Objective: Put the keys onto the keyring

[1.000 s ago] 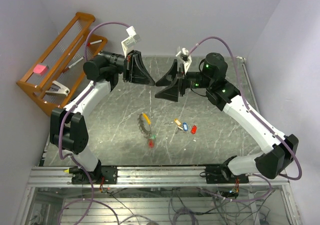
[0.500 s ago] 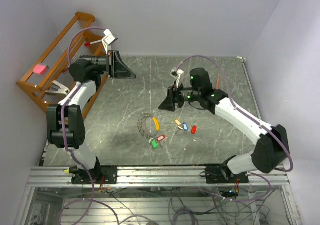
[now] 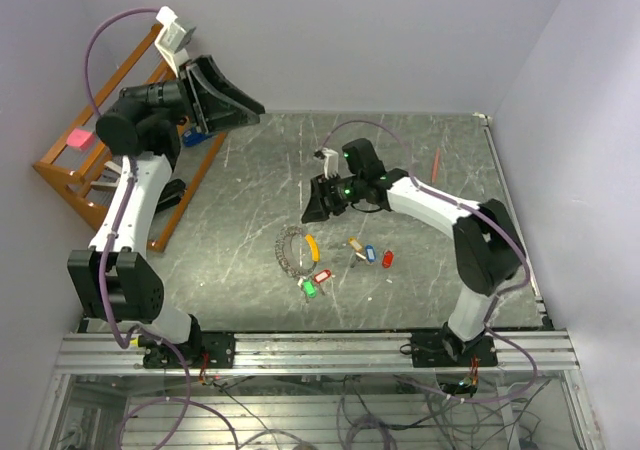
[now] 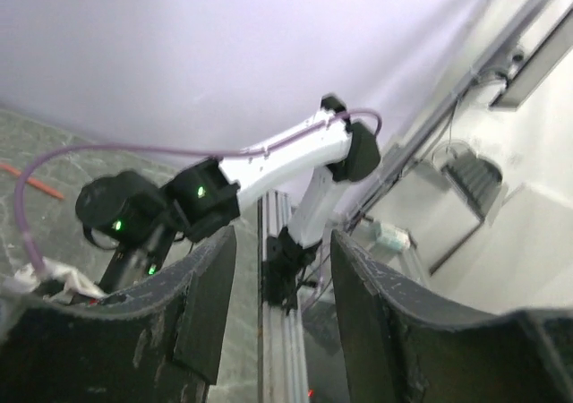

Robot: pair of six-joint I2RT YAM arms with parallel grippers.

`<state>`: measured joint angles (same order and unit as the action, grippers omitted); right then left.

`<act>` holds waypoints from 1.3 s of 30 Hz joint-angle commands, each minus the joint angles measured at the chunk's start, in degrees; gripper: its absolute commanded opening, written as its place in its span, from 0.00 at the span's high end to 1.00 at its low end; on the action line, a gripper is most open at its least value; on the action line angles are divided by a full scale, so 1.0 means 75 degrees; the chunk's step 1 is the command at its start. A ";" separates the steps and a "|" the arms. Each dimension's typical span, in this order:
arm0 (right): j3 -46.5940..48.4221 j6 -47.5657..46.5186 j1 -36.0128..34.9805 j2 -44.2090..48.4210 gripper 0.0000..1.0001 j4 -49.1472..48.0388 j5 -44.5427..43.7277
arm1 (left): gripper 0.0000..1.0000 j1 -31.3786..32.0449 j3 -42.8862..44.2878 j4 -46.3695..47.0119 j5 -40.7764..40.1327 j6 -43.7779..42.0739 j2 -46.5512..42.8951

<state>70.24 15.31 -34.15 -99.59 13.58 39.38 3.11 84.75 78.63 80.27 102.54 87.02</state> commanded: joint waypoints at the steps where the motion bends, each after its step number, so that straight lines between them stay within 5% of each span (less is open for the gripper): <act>1: 0.0458 -0.0482 -0.0141 -0.0802 0.51 -0.0103 -0.0060 | 0.42 -0.0166 0.0733 -0.3817 -0.1066 -0.2854 -0.0436; 5: 0.0769 -0.0310 -0.0128 -0.1428 0.56 0.0054 -0.0090 | 0.42 -0.0297 0.0781 -0.3968 -0.1444 -0.2556 -0.0384; 12: 0.1716 0.0738 -0.0137 -0.2104 0.74 0.1202 -0.0937 | 0.43 -0.0298 0.0339 -0.6239 -0.1445 -0.4367 -0.0646; 21: 0.2377 0.1132 -0.0238 -0.2865 0.71 0.2353 -0.1501 | 0.43 -0.0485 0.0232 -0.7486 -0.1315 -0.5595 -0.0861; 31: 0.2941 0.1996 -0.0295 -0.3558 0.73 0.2820 -0.1532 | 0.42 -0.0486 0.0913 -1.1445 -0.1669 -0.8768 -0.1005; 39: 0.3393 0.2220 -0.0371 -0.3719 0.63 0.2932 -0.1519 | 0.42 -0.0497 0.0788 -1.1730 -0.1786 -0.9031 -0.1048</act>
<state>93.47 30.41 -36.25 -126.06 34.04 28.47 -0.19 89.69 -5.10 68.01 38.28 80.44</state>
